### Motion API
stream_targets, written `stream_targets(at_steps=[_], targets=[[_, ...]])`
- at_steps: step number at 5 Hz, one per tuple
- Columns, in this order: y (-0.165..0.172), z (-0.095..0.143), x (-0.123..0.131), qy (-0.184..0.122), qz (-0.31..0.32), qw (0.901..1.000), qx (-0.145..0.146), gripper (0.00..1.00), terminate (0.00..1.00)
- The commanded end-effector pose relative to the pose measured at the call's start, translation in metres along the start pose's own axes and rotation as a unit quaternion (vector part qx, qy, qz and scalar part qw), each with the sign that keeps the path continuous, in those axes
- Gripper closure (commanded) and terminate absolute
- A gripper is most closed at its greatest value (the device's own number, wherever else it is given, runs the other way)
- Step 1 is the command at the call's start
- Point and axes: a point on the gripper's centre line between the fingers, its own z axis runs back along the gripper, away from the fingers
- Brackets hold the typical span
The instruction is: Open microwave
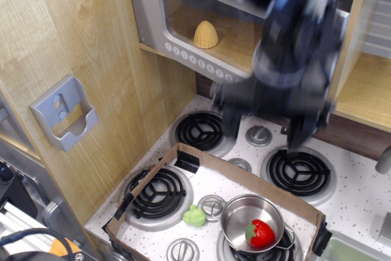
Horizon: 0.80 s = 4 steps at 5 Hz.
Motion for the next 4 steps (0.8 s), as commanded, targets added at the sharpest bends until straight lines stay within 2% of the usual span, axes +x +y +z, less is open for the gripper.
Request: stream_targets(at_steps=[1, 2, 3, 4], targets=[[-0.058, -0.002, -0.022, 0.000, 0.017, 0.9996, -0.024, 0.00, 0.00], [-0.092, 0.008, 0.003, 0.004, -0.066, 0.9975, -0.026, 0.00, 0.00], [-0.117, 0.012, 0.029, 0.005, -0.159, 0.9868, -0.030, 0.00, 0.00], [-0.134, 0.014, 0.052, 0.002, -0.211, 0.9767, -0.041, 0.00, 0.00]])
